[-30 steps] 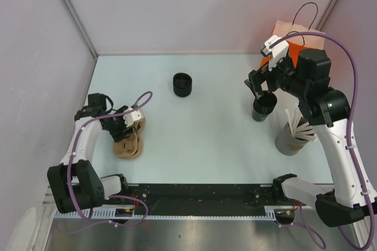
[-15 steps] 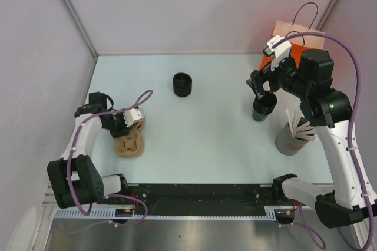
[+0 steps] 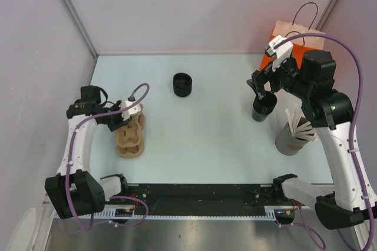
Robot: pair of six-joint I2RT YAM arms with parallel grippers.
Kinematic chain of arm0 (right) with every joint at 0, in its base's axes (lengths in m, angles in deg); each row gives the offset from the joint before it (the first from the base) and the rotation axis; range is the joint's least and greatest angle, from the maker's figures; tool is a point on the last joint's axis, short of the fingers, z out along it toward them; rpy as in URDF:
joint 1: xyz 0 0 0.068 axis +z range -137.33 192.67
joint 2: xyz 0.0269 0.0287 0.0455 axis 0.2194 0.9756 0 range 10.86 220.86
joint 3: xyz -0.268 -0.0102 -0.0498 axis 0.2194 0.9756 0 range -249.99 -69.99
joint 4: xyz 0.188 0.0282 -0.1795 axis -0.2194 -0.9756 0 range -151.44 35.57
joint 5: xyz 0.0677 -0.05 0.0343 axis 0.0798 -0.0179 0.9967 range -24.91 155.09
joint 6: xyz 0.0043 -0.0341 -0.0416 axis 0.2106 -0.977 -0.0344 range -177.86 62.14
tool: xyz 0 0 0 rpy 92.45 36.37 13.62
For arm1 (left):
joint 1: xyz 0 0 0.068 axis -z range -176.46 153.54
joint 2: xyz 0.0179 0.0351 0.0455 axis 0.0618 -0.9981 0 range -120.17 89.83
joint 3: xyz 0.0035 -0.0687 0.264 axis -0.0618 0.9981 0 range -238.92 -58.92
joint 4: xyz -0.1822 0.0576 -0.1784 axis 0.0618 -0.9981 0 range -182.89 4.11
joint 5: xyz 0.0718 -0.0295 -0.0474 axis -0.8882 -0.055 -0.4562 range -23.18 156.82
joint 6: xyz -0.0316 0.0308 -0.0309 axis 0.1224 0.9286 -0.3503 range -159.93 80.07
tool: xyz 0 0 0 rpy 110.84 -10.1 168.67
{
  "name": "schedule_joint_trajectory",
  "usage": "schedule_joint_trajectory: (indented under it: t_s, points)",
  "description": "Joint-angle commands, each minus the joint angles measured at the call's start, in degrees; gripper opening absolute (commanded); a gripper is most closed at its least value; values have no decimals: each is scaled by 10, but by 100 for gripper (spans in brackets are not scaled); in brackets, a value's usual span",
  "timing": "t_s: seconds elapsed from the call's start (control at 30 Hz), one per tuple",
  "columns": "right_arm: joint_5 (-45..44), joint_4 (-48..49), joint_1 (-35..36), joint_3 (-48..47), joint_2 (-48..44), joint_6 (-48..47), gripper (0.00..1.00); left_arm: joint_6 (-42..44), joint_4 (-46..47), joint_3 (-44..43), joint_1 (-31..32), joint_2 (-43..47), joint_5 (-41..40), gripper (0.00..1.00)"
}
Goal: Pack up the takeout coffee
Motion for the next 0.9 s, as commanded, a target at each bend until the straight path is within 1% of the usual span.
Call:
schedule_joint_trajectory:
  t_s: [0.0, 0.03, 0.07, 0.1, 0.17, 0.2, 0.23, 0.27, 0.3, 0.37, 0.43, 0.47, 0.5, 0.57, 0.6, 0.63, 0.73, 0.87]
  points:
    - [-5, 12, -3, -9, -13, 6, 100, -7, -31, -62, 14, 20, 67, 33]
    - [-8, 14, -6, -9, -13, 7, 100, -17, -27, -69, 27, 19, 59, 35]
    - [-10, 19, -8, -8, -11, 8, 100, -43, -18, -70, 43, 21, 32, 36]
    - [-16, 21, -10, -8, -12, 10, 100, -56, -5, -67, 86, 24, 15, 36]
    - [-19, 27, -21, -8, -9, 14, 100, -92, 43, -50, 133, 28, -10, 36]
    - [-20, 30, -27, -6, -9, 15, 100, -104, 60, -45, 174, 30, -28, 36]
    - [-22, 31, -32, -6, -9, 18, 100, -118, 98, -41, 195, 29, -39, 36]
    - [-24, 37, -45, -6, -9, 20, 100, -142, 113, -41, 216, 24, -47, 36]
    - [-26, 38, -51, -8, -8, 21, 100, -154, 128, -45, 251, 18, -55, 36]
    - [-28, 38, -71, -9, -11, 20, 100, -195, 166, -68, 280, -14, -53, 36]
    - [-32, 35, -88, -10, -17, 17, 100, -215, 177, -91, 319, -44, -46, 36]
    - [-33, 31, -97, -11, -21, 13, 100, -230, 185, -113, 335, -73, -49, 36]
    - [-34, 28, -115, -11, -23, 11, 100, -236, 190, -124, 366, -89, -52, 36]
    - [-36, 22, -133, -10, -36, 7, 100, -247, 196, -150, 397, -128, -61, 36]
    - [-42, 21, -151, -6, -39, 6, 100, -252, 208, -158, 429, -139, -64, 36]
    - [-49, 21, -155, -5, -47, 8, 100, -256, 213, -165, 443, -151, -66, 36]
    - [-67, 26, -209, 5, -51, 18, 100, -271, 235, -194, 491, -200, -64, 36]
    - [-90, 61, -249, 3, -37, 40, 100, -289, 267, -224, 541, -256, -68, 36]
